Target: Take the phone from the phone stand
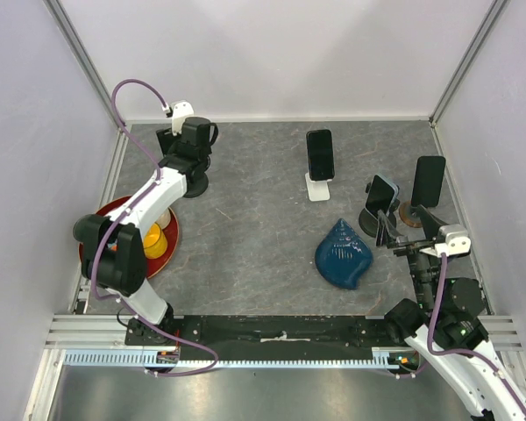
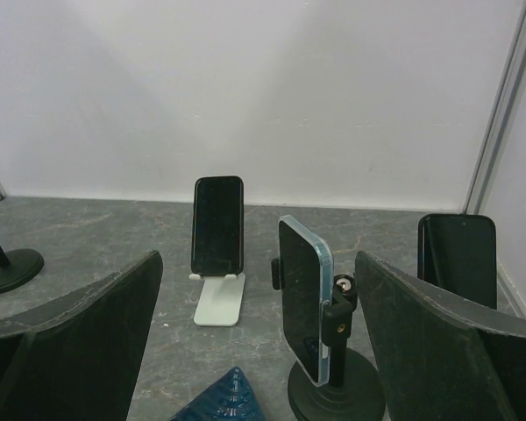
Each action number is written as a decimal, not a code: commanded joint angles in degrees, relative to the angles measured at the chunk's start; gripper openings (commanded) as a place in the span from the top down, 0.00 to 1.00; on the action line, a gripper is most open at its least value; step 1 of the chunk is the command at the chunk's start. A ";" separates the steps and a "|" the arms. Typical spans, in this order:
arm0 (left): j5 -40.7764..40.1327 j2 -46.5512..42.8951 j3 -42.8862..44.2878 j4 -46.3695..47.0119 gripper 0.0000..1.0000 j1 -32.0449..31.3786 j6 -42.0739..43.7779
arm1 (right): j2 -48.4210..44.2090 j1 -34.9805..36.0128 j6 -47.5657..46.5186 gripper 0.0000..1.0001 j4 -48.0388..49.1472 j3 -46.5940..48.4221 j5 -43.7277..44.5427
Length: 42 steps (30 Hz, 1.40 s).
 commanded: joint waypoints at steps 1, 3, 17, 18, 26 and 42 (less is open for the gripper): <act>4.37 -2.54 0.01 3.23 0.30 0.02 3.03 | -0.62 0.36 -1.61 0.02 -0.53 3.04 0.24; 6.30 -3.33 0.54 3.32 0.36 0.02 4.62 | -0.62 0.36 -1.97 0.02 -0.62 3.21 0.15; 30.89 -13.52 -1.30 -4.75 0.69 -5.86 6.55 | 4.29 0.36 -1.62 0.02 -4.48 8.92 -2.55; 31.87 -14.14 -1.22 -5.46 0.69 -6.30 6.55 | 7.35 0.45 0.03 0.02 -5.27 10.06 -3.79; 44.94 -21.87 -7.00 -7.84 0.69 -9.73 12.70 | 22.92 0.36 8.40 0.02 -10.64 20.26 -20.65; 72.65 -36.47 -24.24 0.69 0.68 -15.09 25.62 | 48.15 0.36 14.37 0.02 20.67 16.52 -41.87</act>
